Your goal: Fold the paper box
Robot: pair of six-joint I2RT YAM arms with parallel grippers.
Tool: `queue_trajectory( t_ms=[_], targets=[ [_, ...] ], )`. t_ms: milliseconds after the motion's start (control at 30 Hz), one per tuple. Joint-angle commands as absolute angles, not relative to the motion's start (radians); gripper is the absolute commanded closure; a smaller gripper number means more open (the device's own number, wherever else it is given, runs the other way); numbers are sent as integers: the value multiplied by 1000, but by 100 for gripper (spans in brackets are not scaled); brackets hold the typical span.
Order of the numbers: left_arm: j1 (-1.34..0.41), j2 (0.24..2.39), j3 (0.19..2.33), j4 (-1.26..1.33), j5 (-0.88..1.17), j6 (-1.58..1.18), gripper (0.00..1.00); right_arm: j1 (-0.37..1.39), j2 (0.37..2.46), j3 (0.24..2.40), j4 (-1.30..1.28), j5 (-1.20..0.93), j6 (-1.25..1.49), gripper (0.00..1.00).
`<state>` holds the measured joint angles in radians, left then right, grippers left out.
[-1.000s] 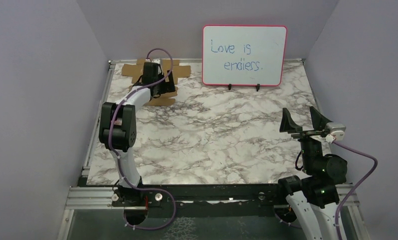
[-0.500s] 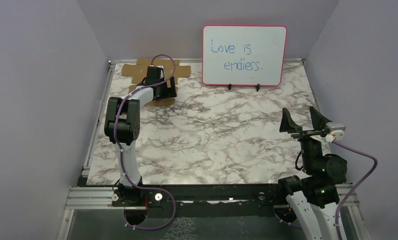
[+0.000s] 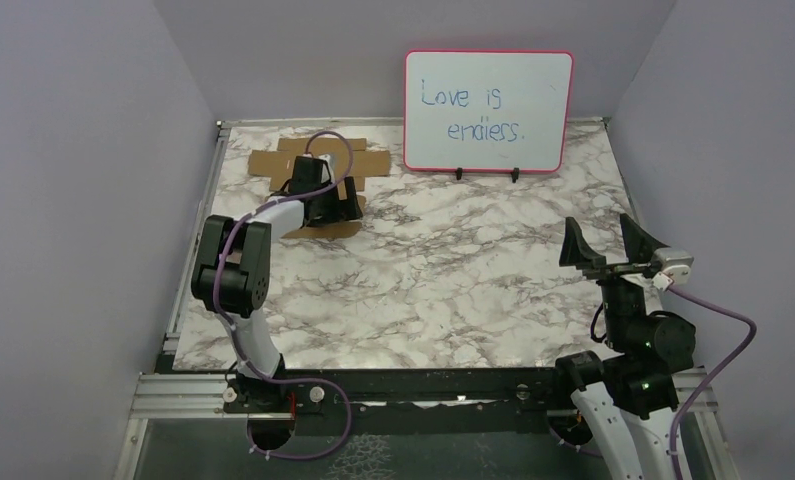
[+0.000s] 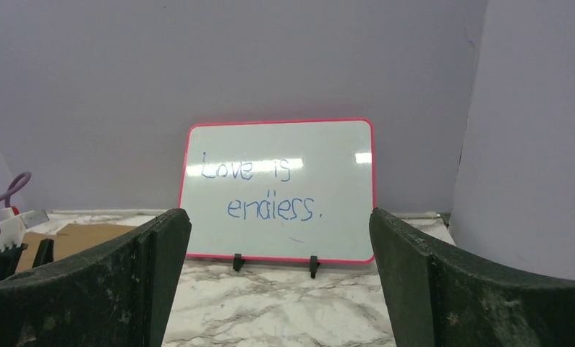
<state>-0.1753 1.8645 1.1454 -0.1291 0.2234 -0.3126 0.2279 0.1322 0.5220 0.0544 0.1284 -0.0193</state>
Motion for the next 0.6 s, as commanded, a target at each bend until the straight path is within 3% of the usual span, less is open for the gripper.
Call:
queue_trajectory(
  t_ms=[0,567],
  targets=[
    [-245,1801,1002,-253,305,-391,1,233,108,526,57,100,-9,0],
    [-508,1295,570,-247,315,-693,1,234,96,530,56,82,-3,0]
  ],
)
